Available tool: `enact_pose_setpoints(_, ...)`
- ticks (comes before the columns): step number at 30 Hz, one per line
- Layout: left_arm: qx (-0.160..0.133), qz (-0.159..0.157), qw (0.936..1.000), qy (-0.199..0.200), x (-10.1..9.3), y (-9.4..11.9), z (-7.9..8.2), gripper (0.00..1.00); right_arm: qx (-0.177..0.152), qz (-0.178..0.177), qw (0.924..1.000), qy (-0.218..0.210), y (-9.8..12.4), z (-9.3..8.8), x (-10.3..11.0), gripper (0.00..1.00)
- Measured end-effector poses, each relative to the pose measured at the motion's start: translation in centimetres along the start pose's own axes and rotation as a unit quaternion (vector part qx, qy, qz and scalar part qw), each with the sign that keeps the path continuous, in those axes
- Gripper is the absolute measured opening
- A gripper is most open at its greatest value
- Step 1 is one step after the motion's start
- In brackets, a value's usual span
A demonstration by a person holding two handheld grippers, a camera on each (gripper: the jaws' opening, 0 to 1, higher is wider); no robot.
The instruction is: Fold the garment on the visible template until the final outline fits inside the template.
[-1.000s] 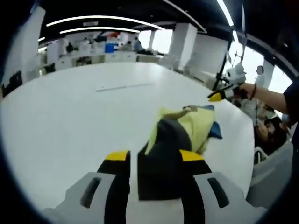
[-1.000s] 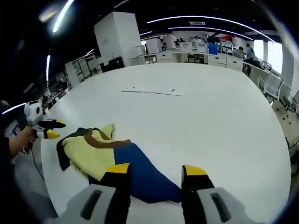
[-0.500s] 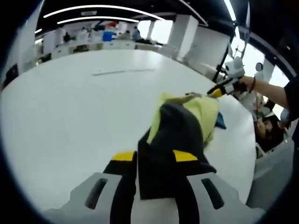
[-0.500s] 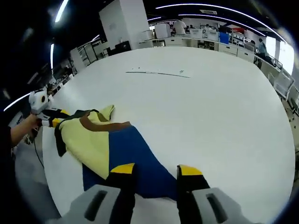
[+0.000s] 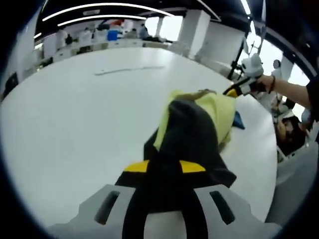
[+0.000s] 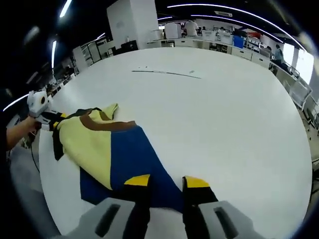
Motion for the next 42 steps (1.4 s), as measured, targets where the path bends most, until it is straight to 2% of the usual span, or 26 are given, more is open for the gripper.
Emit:
enact_pose_setpoints(5, 0.003, 0.015, 0.9999, -0.006, 0.1, 0.1, 0.0, 0.11, 0.0, -0.002, 1.0, 0.003, 0.0, 0.0, 0.0, 0.17)
enact_pose_setpoints(7, 0.002, 0.023, 0.9997, -0.002, 0.1, 0.0, 0.0, 0.07, -0.006, -0.006, 0.9998, 0.018, -0.1, -0.1, 0.2, 0.09)
enact_pose_setpoints(9, 0.011, 0.04, 0.9988, -0.024, 0.1, 0.1, -0.1, 0.0, -0.001, -0.019, 0.9986, 0.05, -0.1, -0.2, 0.2, 0.0)
enact_pose_setpoints(10, 0.0, 0.041, 0.9982, -0.044, 0.0, -0.1, 0.1, 0.0, 0.003, -0.025, 0.9979, 0.06, -0.1, -0.2, 0.2, 0.0)
enact_pose_setpoints(13, 0.011, 0.046, 0.9971, -0.059, -0.3, -0.1, 0.0, 0.0, 0.0, -0.02, 0.9978, 0.063, -0.2, -0.1, 0.4, 0.0)
enact_pose_setpoints(16, 0.013, 0.049, 0.9973, -0.053, -0.2, -0.1, 0.1, 0.0, 0.001, -0.019, 0.9985, 0.052, -0.3, -0.1, 0.3, 0.0)
enact_pose_setpoints(27, 0.009, 0.048, 0.9978, -0.044, -0.1, -0.2, 0.0, 0.0, 0.009, -0.006, 0.9984, 0.055, -0.4, 0.1, -0.4, 0.0)
enact_pose_setpoints(32, 0.006, 0.046, 0.9984, -0.032, 0.0, -0.2, 0.0, 0.0, 0.006, 0.009, 0.9992, 0.039, -0.4, 0.1, -0.6, 0.0)
enact_pose_setpoints(35, 0.009, 0.048, 0.9979, -0.042, -0.1, -0.1, 0.0, 0.0, 0.003, 0.014, 0.9996, 0.024, -0.4, -0.1, -0.5, 0.0)
enact_pose_setpoints(39, 0.005, 0.064, 0.9967, -0.049, -0.5, 0.0, 0.0, 0.0, 0.0, -0.003, 0.9983, 0.058, -0.3, 0.0, 0.1, 0.0)
enact_pose_setpoints(42, -0.008, 0.072, 0.9955, -0.062, -0.6, 0.5, 0.2, 0.0, 0.002, -0.014, 0.9984, 0.055, -0.1, 0.1, 0.3, 0.0)
Point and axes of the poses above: the point that each gripper's makers call its tool centre point, and the gripper's own axes: y roughly backward along the fingers, x roughly to its left, z roughly out of its top, the point moved 10 cm from there along y, roughly backward along the fingers, and after that the axes turned 6 degrees about y, right-handed, at the moved point
